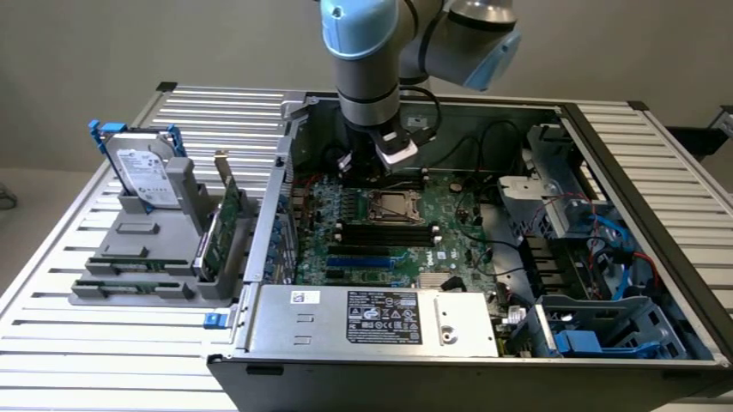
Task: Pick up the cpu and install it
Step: 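Close the cpu cover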
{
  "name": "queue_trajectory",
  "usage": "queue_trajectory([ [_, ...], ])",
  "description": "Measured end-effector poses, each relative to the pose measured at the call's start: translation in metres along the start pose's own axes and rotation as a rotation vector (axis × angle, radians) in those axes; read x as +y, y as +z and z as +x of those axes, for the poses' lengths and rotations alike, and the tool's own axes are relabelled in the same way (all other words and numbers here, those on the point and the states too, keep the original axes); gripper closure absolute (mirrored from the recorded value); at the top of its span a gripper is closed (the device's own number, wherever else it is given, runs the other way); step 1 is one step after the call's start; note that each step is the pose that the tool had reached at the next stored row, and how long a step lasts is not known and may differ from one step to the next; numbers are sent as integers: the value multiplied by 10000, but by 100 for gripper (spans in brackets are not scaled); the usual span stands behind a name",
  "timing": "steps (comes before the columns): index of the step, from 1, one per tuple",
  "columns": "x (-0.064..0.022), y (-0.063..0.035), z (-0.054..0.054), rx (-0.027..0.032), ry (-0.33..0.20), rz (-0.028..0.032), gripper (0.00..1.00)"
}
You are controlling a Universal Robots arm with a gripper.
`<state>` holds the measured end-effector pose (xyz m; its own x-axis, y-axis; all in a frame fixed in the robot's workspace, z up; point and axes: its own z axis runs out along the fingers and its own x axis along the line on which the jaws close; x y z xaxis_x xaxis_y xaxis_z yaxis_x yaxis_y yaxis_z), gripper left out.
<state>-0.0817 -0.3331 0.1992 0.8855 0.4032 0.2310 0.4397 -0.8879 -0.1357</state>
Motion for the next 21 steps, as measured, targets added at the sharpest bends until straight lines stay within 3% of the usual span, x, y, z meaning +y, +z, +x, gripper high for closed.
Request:
queue_trajectory([
  [13, 17, 33, 54, -33, -17, -70, 89],
  [21, 19, 55, 85, -73, -31, -149, 89],
])
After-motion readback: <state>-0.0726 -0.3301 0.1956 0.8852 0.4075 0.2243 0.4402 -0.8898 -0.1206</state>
